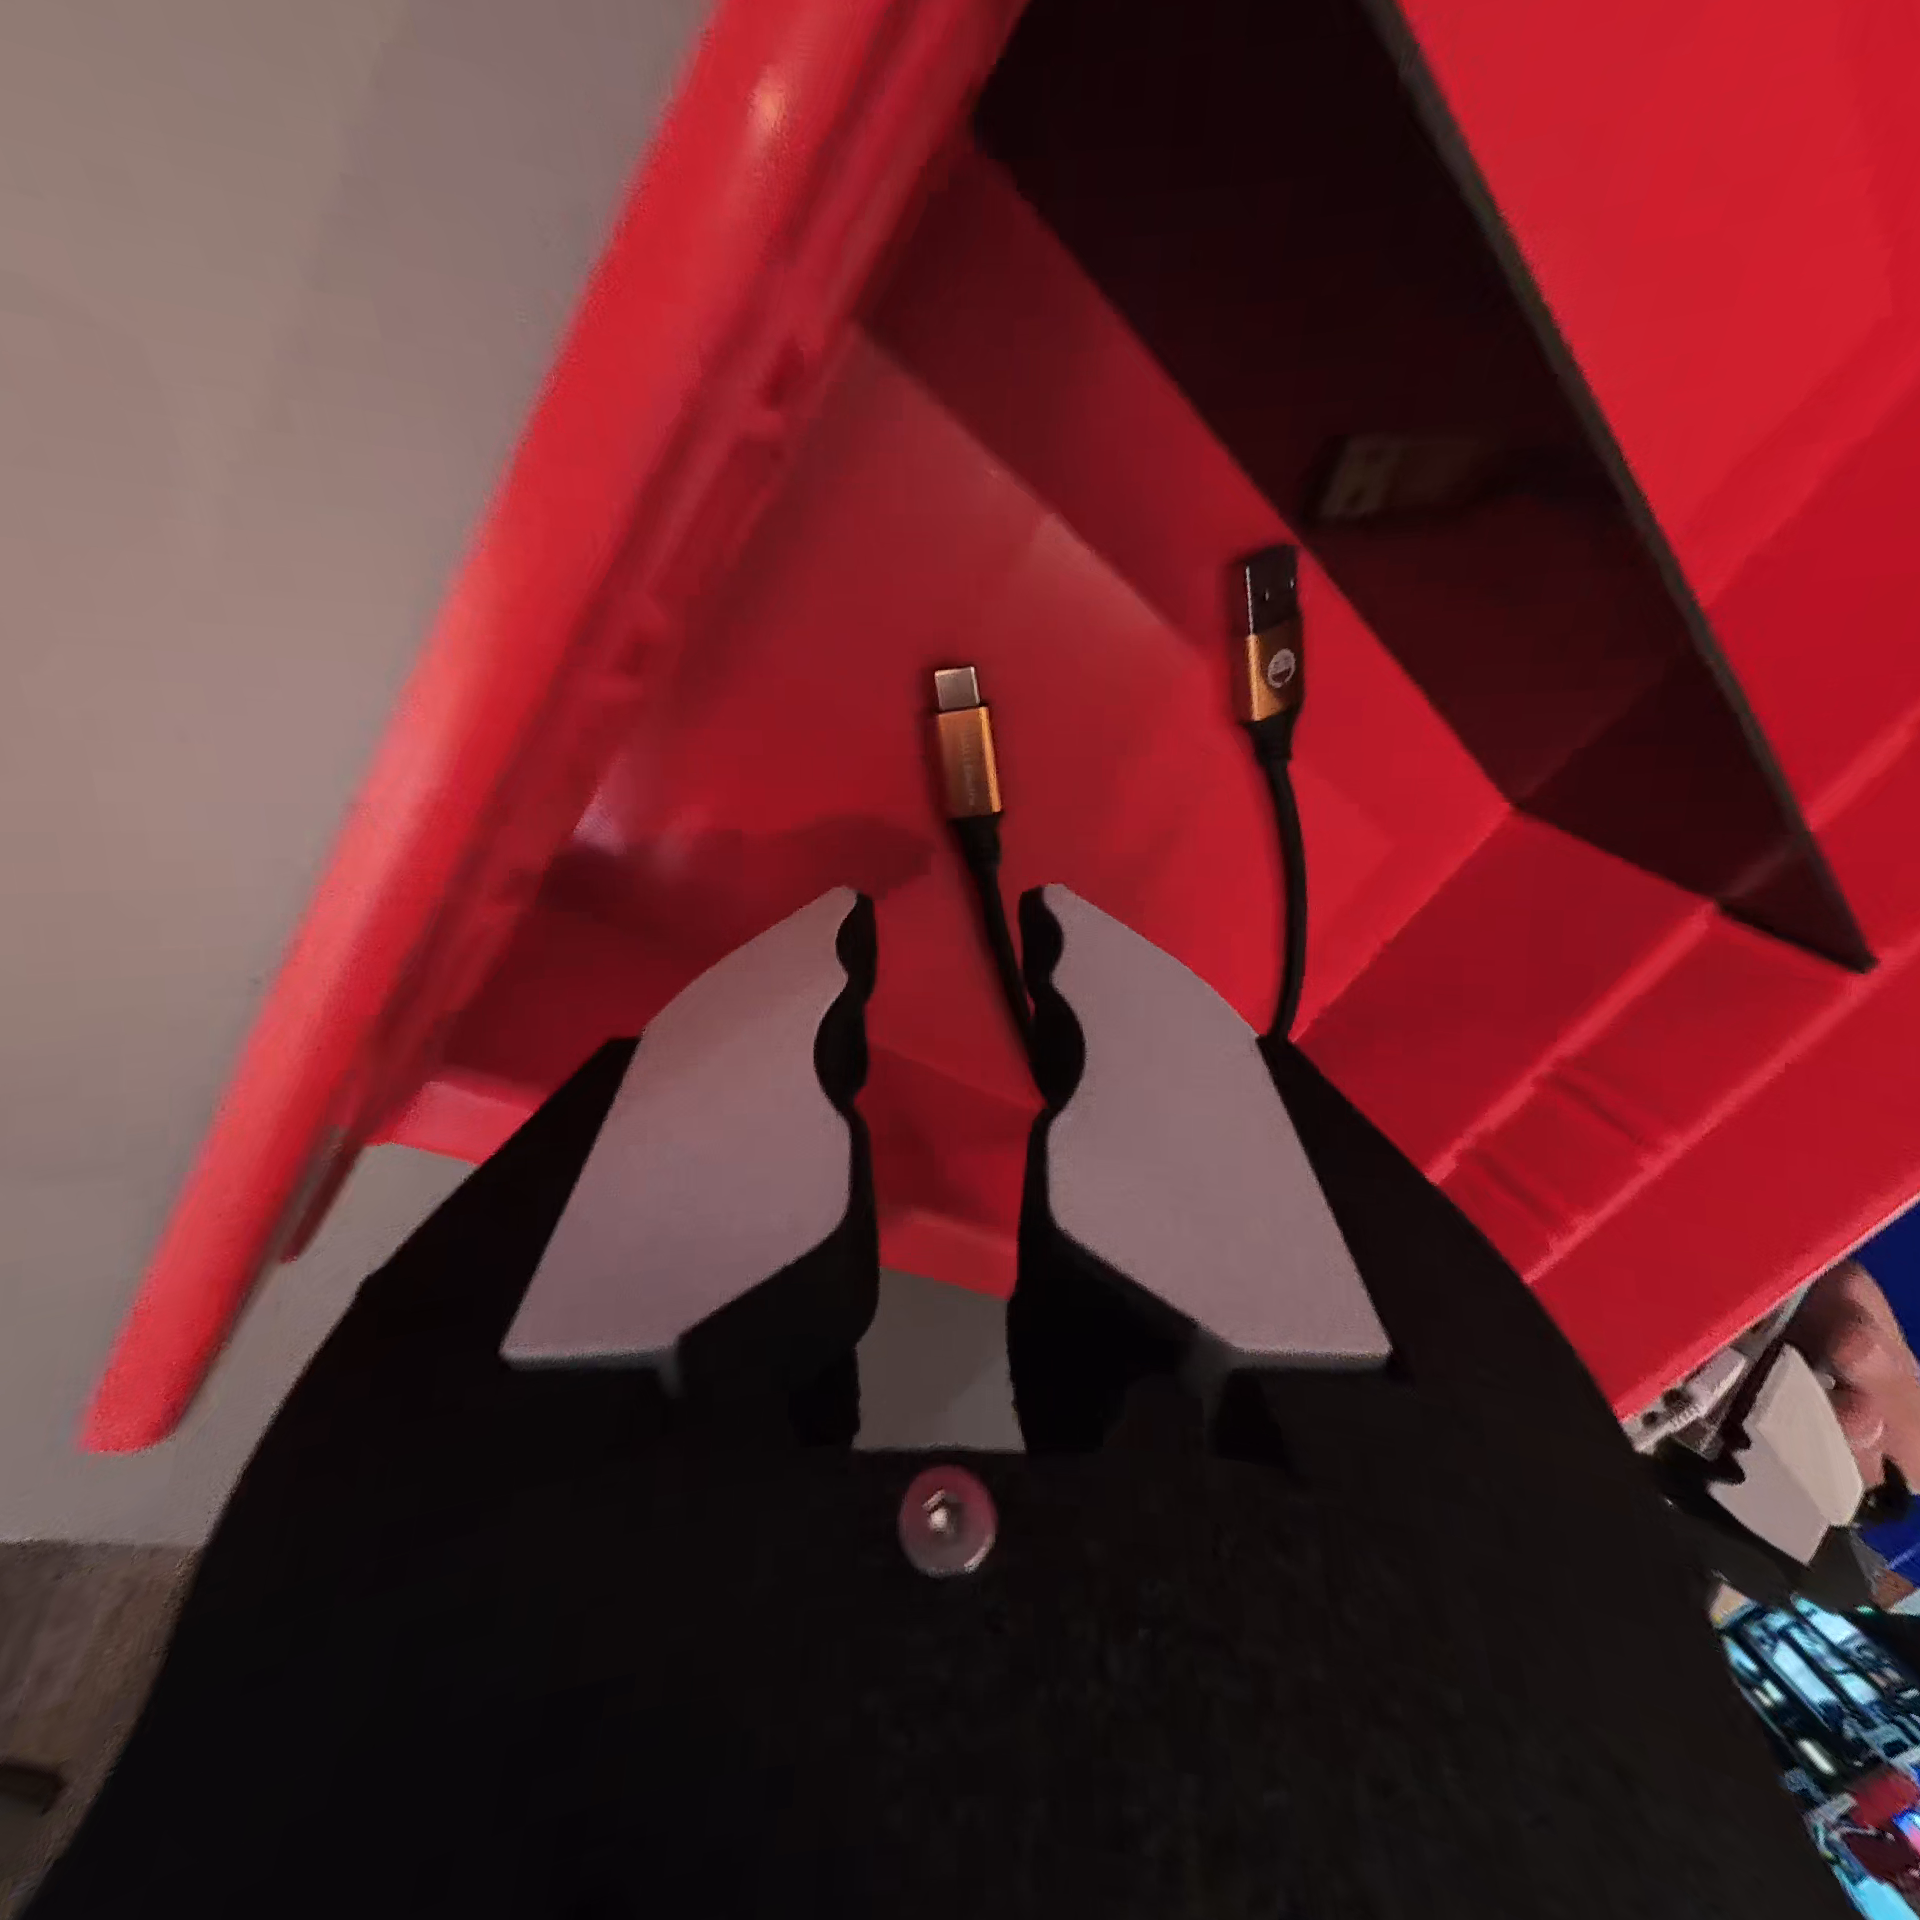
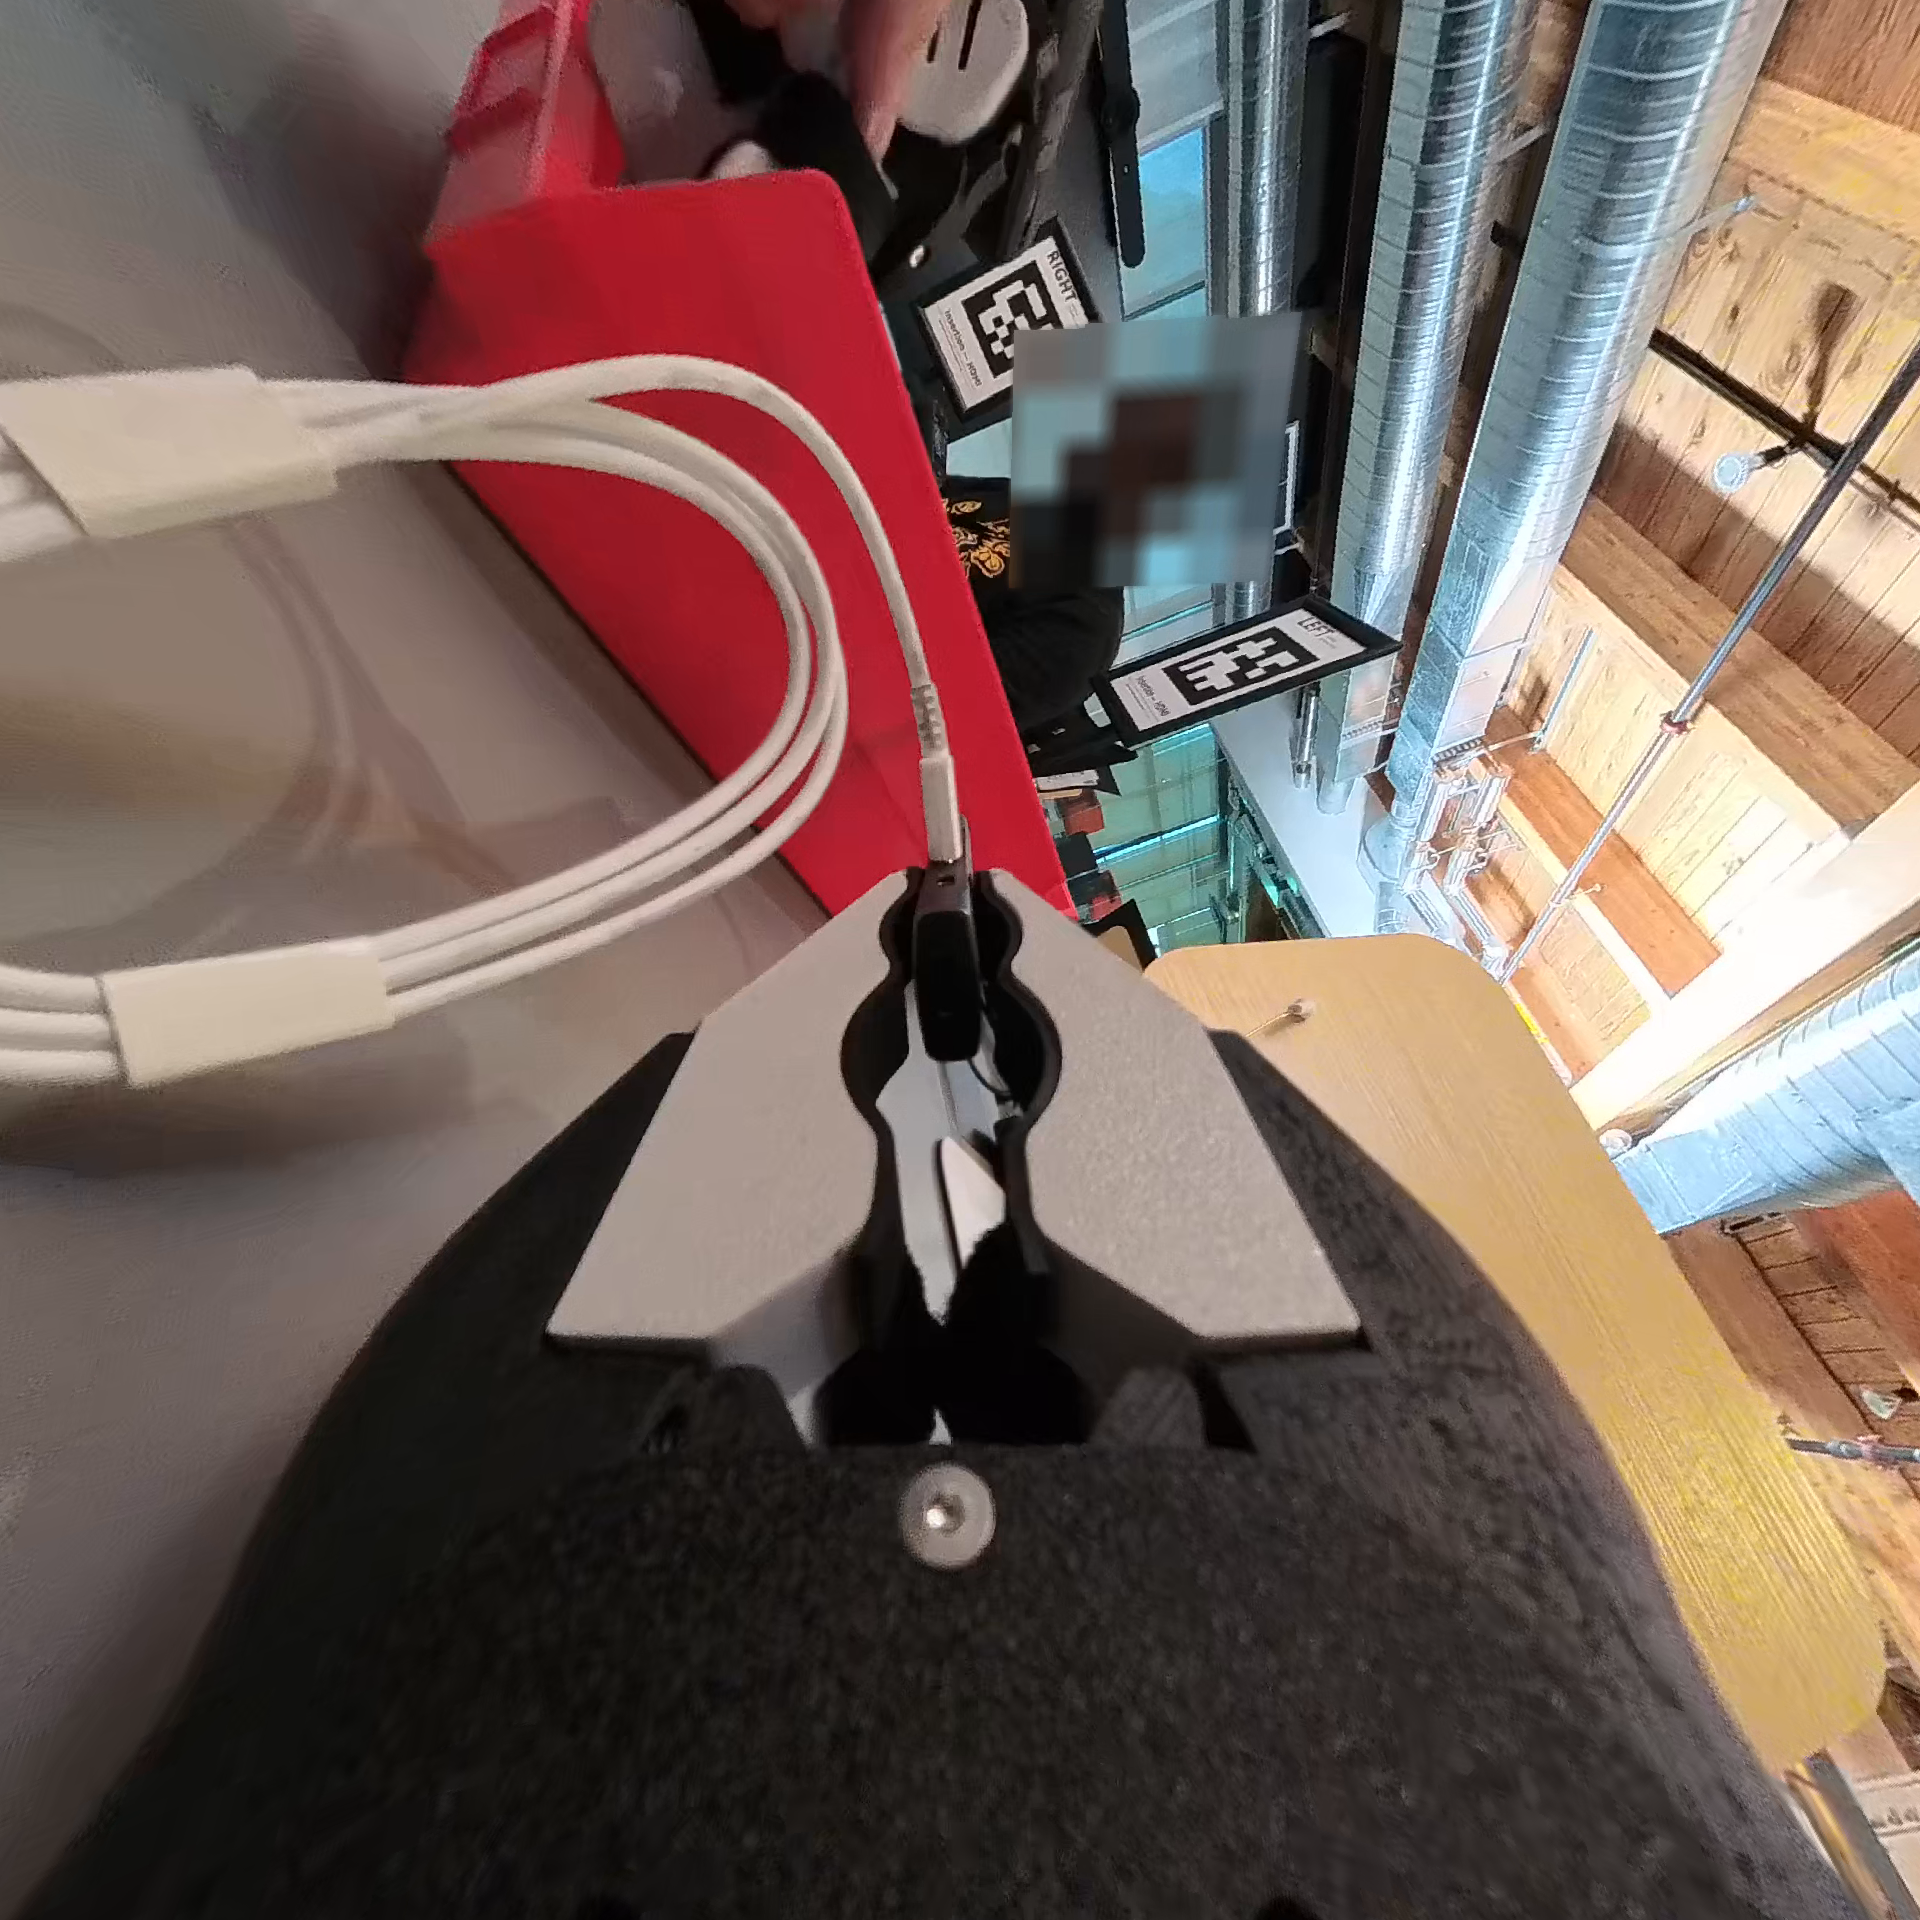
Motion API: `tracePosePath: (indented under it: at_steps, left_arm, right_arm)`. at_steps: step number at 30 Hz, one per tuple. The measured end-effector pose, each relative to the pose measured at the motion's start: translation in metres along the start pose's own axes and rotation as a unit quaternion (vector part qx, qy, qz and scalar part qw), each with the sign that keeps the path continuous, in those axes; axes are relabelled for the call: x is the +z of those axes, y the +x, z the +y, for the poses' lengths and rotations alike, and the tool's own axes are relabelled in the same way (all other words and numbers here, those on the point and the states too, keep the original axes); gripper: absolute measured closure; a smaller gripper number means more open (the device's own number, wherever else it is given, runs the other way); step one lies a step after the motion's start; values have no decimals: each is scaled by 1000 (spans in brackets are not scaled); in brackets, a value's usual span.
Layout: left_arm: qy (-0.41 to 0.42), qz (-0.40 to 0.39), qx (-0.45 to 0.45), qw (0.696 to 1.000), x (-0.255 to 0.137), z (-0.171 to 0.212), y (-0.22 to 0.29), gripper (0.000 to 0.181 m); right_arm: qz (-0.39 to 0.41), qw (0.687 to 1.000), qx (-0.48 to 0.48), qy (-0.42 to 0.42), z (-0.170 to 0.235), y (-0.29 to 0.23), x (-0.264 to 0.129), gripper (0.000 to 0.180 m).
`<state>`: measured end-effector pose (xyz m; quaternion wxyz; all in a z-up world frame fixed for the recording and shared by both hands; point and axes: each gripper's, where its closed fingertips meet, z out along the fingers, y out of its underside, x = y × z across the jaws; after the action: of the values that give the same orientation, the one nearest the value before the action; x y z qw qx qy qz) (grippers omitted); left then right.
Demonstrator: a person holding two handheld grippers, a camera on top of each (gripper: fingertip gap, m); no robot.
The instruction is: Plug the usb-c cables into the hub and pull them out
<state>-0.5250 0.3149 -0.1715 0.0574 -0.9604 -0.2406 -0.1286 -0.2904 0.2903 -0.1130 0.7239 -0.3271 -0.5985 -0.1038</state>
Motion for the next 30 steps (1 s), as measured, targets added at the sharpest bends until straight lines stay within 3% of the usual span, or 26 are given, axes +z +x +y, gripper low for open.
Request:
tracePosePath:
  at_steps: [8, 12, 17, 19, 21, 23, 27, 30]
  left_arm:
    - [-13, -76, 17, 997, 19, 3, 13, 152]
    - [-10, -99, 0, 995, 28, -1, 8, 174]
    - [-13, -101, 51, 993, 21, -3, 1, 174]
    - [5, -43, 112, 993, 11, -4, 13, 175]
    - [16, 32, 173, 984, -7, 1, 32, 175]
    - [31, 41, 243, 969, -32, 4, 36, 175]
    - [120, -34, 390, 912, -120, 8, 32, 175]
    - [168, -111, 494, 846, -200, 29, 40, 175]
  right_arm:
    - [-5, 1000, -13, 3, -3, -4, -1, 171]
    - [-7, 1000, -11, 2, -2, -4, -1, 171]
    - [-6, 1000, -4, 0, -1, -3, -2, 171]
    - [-5, 1000, 0, 0, 0, -2, -1, 171]
    - [-2, 1000, 1, -1, 0, -1, -1, 171]
    - [1, 1000, 2, -2, 1, 0, -2, 171]
    - [8, 1000, -1, -3, 1, 3, -2, 171]
    - [10, 1000, -9, -2, 0, 2, 0, 171]
